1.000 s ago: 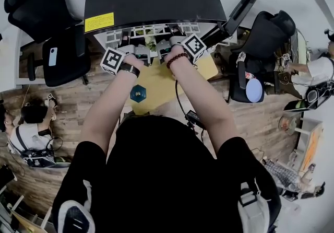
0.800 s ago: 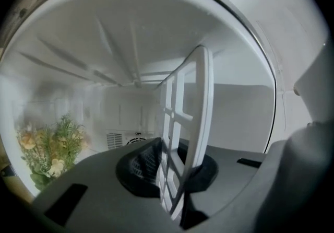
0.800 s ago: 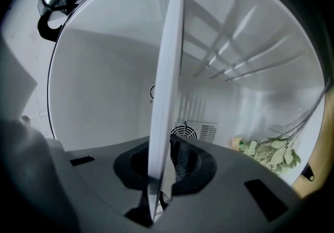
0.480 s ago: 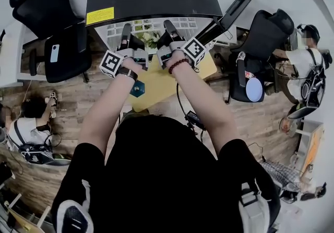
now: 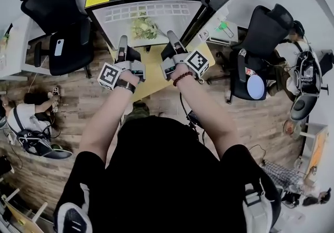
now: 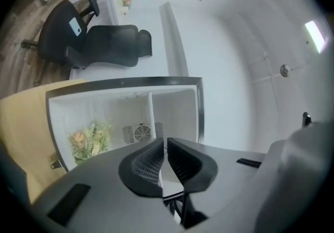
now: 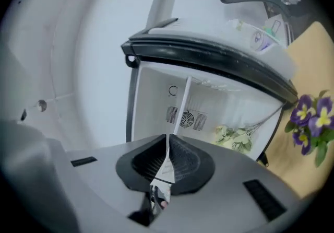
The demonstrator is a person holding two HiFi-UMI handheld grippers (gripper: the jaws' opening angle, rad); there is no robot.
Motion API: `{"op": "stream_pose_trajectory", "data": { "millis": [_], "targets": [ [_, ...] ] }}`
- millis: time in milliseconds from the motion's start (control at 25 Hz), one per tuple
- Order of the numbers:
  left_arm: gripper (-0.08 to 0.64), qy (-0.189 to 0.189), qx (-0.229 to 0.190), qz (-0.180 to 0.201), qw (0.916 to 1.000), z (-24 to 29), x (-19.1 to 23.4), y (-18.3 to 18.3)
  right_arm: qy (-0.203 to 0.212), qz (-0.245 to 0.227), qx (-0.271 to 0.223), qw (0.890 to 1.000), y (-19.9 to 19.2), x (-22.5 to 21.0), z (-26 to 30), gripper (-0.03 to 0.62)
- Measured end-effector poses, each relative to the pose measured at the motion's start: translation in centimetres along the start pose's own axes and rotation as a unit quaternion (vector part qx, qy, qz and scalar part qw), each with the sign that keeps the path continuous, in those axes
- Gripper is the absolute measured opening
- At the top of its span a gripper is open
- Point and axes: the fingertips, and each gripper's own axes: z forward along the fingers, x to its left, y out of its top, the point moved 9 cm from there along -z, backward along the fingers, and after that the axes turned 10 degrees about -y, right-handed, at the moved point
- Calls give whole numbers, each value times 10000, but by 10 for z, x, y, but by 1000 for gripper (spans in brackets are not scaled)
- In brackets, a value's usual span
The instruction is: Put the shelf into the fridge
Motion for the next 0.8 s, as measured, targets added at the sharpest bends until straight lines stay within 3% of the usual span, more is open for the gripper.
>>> {"op": "stream_pose_trajectory", "data": {
  "millis": [80,160,200,280,360,440,560,720,800],
  "targets": [
    [34,-196,320,575,9976,-16,-22,-3,63,-678,85,9976,0,7,-24,12],
    [29,-374,864,1563,9832,-31,-42,-5,202,-1666,223,9856,-1,15,-48,14],
    [29,-494,1176,2163,9680,-39,-53,-5,286,-2186,296,9749,-1,19,-60,14],
    [28,-768,1742,3284,9251,-54,-76,-9,444,-3106,419,9486,-4,24,-83,14],
    [29,-985,2117,4068,8832,-71,-95,-15,539,-3852,468,9201,-8,27,-106,14],
    [28,-1104,2317,4542,8531,-89,-109,-20,580,-4494,477,8902,-11,29,-127,14],
    [28,-1194,2503,5048,8175,-114,-129,-25,621,-5212,455,8500,-15,32,-156,14],
    [21,-1394,2634,5618,7717,-136,-155,-32,702,-5785,315,8120,-16,43,-181,14],
    [18,-1458,2637,5779,7584,-142,-166,-34,745,-6004,245,7959,-16,49,-190,14]
  ]
}}
